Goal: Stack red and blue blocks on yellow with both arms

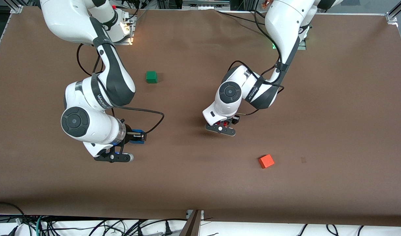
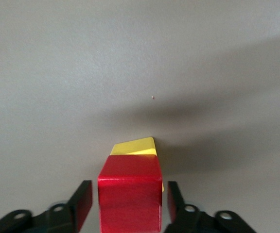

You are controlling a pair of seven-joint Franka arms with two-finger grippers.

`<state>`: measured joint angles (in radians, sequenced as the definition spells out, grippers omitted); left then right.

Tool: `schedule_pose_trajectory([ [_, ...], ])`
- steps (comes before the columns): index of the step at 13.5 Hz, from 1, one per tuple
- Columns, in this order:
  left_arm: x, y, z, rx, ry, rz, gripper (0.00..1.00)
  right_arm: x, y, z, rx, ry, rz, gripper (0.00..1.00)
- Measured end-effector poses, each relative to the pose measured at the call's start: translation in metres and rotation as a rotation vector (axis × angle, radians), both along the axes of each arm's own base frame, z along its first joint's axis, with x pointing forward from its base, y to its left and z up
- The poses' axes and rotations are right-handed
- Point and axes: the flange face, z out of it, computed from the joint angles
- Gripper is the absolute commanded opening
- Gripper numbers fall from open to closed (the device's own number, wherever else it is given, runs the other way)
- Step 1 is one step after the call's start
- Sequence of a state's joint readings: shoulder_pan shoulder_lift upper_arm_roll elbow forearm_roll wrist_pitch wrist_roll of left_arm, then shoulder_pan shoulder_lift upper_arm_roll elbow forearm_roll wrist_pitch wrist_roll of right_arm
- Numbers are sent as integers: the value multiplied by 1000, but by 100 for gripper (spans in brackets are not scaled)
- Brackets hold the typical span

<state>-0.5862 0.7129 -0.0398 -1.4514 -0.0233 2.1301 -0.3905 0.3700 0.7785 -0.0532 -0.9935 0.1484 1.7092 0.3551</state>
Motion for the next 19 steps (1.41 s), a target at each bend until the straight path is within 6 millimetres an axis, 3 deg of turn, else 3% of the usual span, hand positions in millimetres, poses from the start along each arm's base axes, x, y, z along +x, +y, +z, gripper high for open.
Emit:
schedule_pose_trajectory([
  [2, 11, 7, 21, -8, -19, 19, 100, 0, 3, 1, 1, -5, -12, 36],
  [3, 21, 16, 40, -8, -30, 40, 100, -1, 7, 1, 3, -9, -26, 36],
  [6, 59, 69, 115, -3, -37, 128, 100, -10, 40, 3, 25, -21, -97, 36],
  [8, 82, 119, 165, -10, -52, 201, 100, -26, 82, 5, 39, -35, -160, 36],
  [10, 95, 168, 217, -32, -99, 269, 100, -50, 139, 3, 57, -59, -226, 38],
  [13, 88, 241, 278, -22, -91, 335, 100, -95, 226, -22, 55, -124, -303, 38],
  [15, 81, 284, 302, -10, -77, 320, 100, -120, 267, -47, 52, -154, -344, 38],
  [17, 82, 330, 305, 1, -52, 298, 100, -131, 285, -65, 56, -166, -366, 38],
  [19, 81, 365, 298, 11, -8, 300, 100, -136, 294, -69, 62, -180, -383, 38],
])
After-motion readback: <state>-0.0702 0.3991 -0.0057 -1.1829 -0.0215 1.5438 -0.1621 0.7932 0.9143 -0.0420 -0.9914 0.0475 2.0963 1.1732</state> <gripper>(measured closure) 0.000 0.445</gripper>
